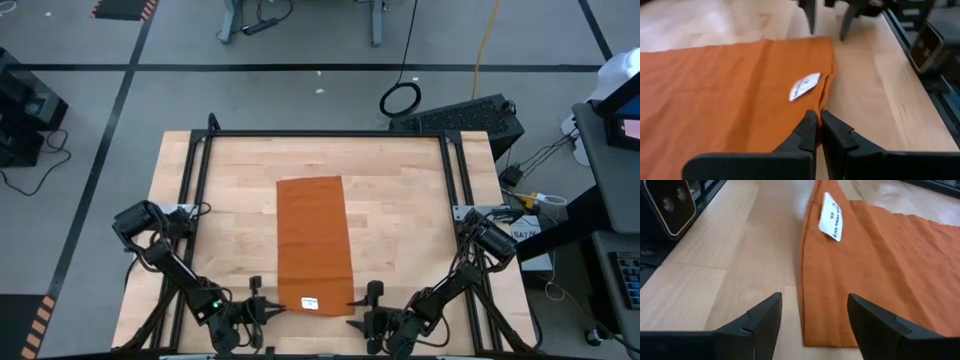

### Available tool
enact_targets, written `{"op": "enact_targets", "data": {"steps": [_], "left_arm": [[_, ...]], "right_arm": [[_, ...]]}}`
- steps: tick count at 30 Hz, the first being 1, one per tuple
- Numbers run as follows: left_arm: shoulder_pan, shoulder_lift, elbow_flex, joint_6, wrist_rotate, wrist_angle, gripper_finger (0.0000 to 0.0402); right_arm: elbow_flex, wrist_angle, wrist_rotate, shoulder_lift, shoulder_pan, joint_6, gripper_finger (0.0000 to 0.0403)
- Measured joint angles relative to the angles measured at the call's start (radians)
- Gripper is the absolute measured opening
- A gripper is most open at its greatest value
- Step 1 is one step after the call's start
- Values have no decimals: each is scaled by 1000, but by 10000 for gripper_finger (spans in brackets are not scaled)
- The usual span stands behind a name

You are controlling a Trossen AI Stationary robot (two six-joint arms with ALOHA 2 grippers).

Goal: Roll towel into tight, uniform cylinder
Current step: Roll the brown towel

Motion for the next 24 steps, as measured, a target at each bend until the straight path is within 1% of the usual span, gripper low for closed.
{"op": "enact_targets", "data": {"steps": [4,7,10,13,15,19,24], "left_arm": [[0,-2,0,-35,-55,0,17],[0,-2,0,-37,-70,7,17],[1,-2,0,-80,-106,8,17],[1,-2,0,-113,-147,8,17],[1,-2,0,-127,-154,7,17],[0,-2,0,-151,-154,-8,17],[-13,-2,1,-188,-179,-20,17]], "right_arm": [[0,14,0,0,0,-33,217],[0,18,0,0,-3,-49,217],[0,31,0,13,-16,-57,217],[1,76,-28,35,-31,-70,217],[2,97,-34,46,-37,-81,217],[3,96,1,48,-36,-94,217],[5,47,26,45,-27,-61,213]]}}
